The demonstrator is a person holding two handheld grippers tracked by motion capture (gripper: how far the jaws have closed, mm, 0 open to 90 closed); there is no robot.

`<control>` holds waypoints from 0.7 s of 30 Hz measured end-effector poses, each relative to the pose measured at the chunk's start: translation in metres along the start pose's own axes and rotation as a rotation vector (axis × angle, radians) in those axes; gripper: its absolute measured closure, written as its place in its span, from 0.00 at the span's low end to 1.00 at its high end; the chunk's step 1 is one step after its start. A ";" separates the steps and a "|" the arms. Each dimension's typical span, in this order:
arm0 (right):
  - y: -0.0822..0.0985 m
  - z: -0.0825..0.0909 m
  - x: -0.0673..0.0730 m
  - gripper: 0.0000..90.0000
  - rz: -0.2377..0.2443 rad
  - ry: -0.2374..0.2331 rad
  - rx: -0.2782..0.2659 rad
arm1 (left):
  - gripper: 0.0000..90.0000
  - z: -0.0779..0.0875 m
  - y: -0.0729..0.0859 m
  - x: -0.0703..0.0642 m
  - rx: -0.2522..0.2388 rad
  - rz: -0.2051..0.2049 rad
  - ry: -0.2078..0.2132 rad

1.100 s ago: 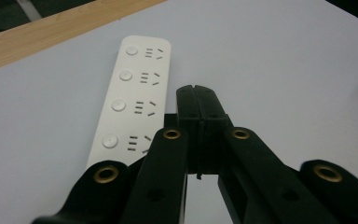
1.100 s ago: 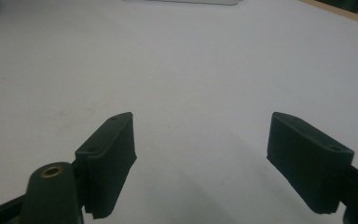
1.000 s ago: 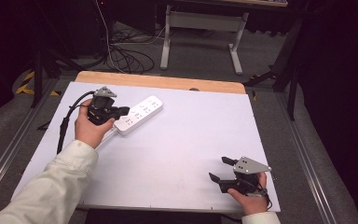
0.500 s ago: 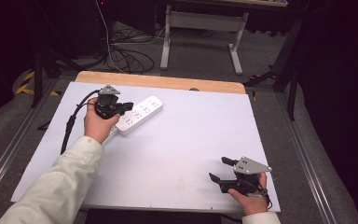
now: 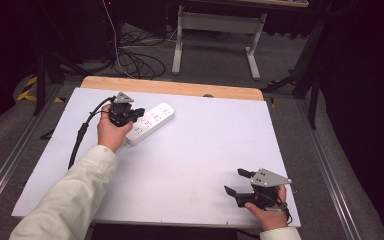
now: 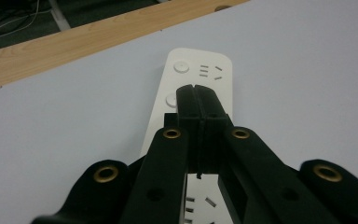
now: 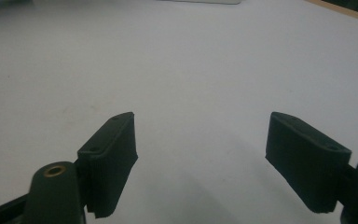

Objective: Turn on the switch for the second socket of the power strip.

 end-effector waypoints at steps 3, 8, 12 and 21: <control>0.000 0.000 0.000 0.28 -0.001 -0.004 -0.002 | 1.00 -0.005 0.004 0.002 0.010 0.007 -0.007; 0.000 0.000 0.000 0.28 0.001 -0.006 0.000 | 1.00 -0.014 0.009 0.005 0.023 0.020 -0.015; 0.001 0.000 0.000 0.28 0.001 -0.007 0.001 | 1.00 -0.019 0.011 0.009 0.030 0.026 -0.030; 0.002 -0.001 0.002 0.28 0.009 -0.015 0.010 | 1.00 -0.028 0.022 0.017 0.045 -0.019 -0.037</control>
Point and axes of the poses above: each handheld gripper's, and its own axes: z roughly backward along the jaws, y roughly out of its underside, x roughly to its left, the point moved 9 cm from there along -z, roughly forward along the jaws, and after that the axes turned 5 degrees about -x, right-handed, at the moved point
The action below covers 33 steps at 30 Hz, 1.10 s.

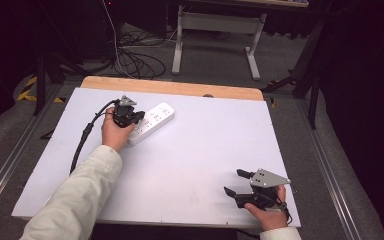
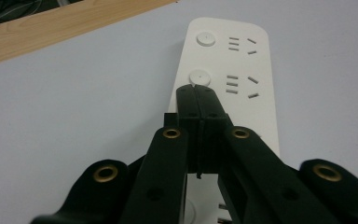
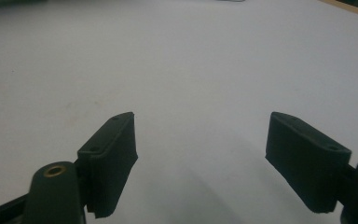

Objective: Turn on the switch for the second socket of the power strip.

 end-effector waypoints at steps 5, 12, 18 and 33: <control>0.000 0.000 0.000 0.28 0.001 -0.001 0.000 | 1.00 -0.002 0.001 0.000 -0.003 -0.011 0.002; 0.000 0.000 0.000 0.28 0.002 -0.003 -0.002 | 1.00 -0.004 0.004 -0.001 0.008 -0.013 0.007; 0.000 0.000 0.001 0.28 0.001 -0.003 -0.003 | 1.00 -0.004 0.004 0.000 0.016 -0.035 -0.006; 0.001 0.000 0.001 0.28 -0.003 -0.006 -0.002 | 1.00 -0.005 0.005 -0.001 0.029 0.010 -0.021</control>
Point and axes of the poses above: each handheld gripper's, and its own axes: z roughly backward along the jaws, y roughly out of its underside, x roughly to its left, the point moved 9 cm from there along -z, roughly forward along the jaws, and after that the axes turned 5 degrees about -x, right-handed, at the moved point
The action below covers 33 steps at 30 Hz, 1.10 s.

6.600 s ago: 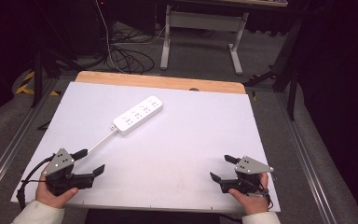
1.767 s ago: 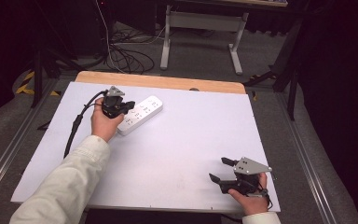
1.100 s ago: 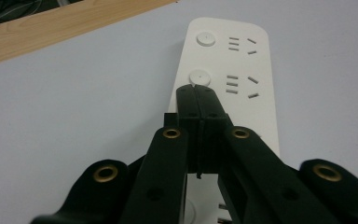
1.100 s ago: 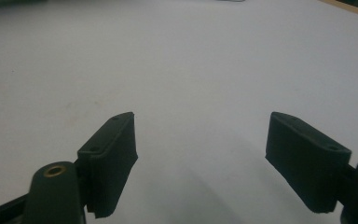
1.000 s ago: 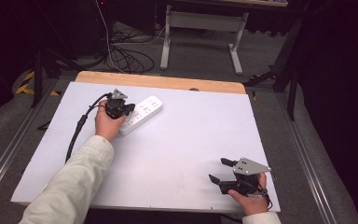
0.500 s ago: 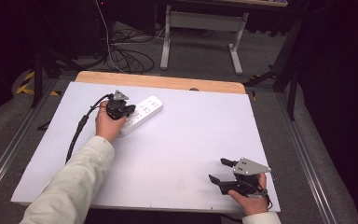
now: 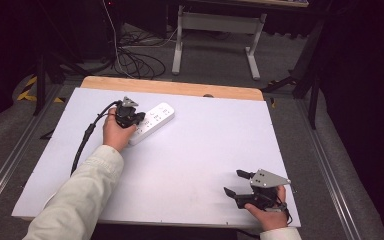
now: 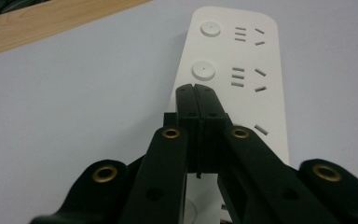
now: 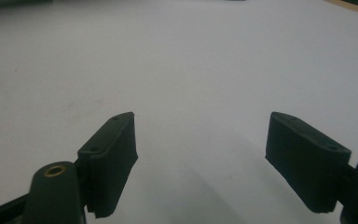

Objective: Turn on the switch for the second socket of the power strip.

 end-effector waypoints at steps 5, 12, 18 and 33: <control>0.000 0.000 0.000 0.28 -0.001 -0.001 0.001 | 1.00 0.000 0.000 0.000 0.004 0.009 -0.003; 0.001 0.000 0.000 0.28 -0.002 -0.002 0.003 | 1.00 -0.001 0.000 -0.001 0.008 0.020 -0.011; 0.000 0.000 0.001 0.28 -0.002 -0.002 0.002 | 1.00 -0.001 0.001 -0.001 0.011 0.030 -0.012; 0.000 0.001 0.001 0.29 -0.006 -0.003 -0.005 | 1.00 -0.002 0.001 -0.001 0.015 0.038 -0.030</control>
Point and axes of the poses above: each handheld gripper's, and its own axes: z roughly backward along the jaws, y roughly out of its underside, x roughly to its left, the point moved 9 cm from there along -z, roughly forward along the jaws, and after that the axes turned 5 degrees about -x, right-handed, at the moved point
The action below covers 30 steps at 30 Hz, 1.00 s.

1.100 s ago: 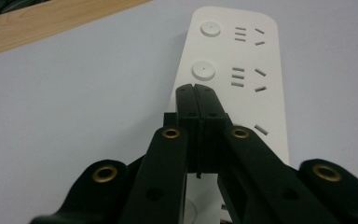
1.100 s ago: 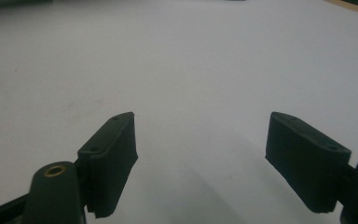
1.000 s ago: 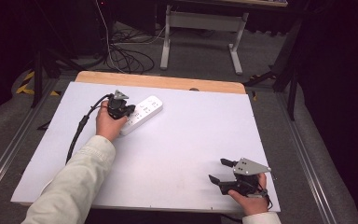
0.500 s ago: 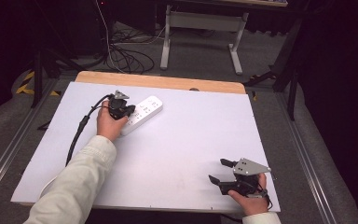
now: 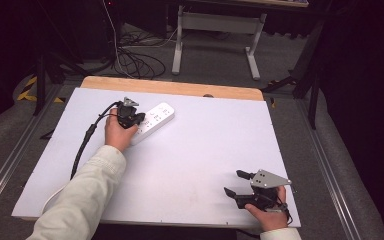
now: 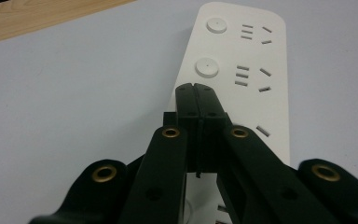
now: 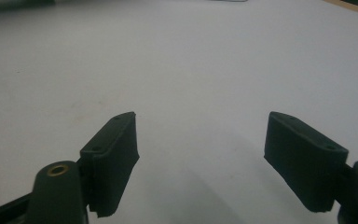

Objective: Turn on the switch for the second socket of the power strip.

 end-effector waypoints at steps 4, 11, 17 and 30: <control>0.000 0.000 0.000 0.29 0.001 0.001 0.002 | 1.00 0.000 0.000 0.000 0.007 0.005 -0.003; 0.000 0.000 0.000 0.29 0.000 0.001 0.001 | 1.00 0.000 0.000 -0.001 0.006 0.010 -0.003; 0.000 0.000 0.000 0.30 0.002 0.002 0.001 | 1.00 -0.001 0.000 -0.001 0.008 0.003 -0.015; 0.001 0.001 0.000 0.30 -0.003 0.000 0.001 | 1.00 -0.001 0.001 -0.001 0.013 0.009 -0.010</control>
Point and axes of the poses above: each handheld gripper's, and its own axes: z roughly backward along the jaws, y roughly out of its underside, x roughly to its left, the point moved 9 cm from there along -z, roughly forward along the jaws, and after that the axes turned 5 degrees about -x, right-handed, at the moved point
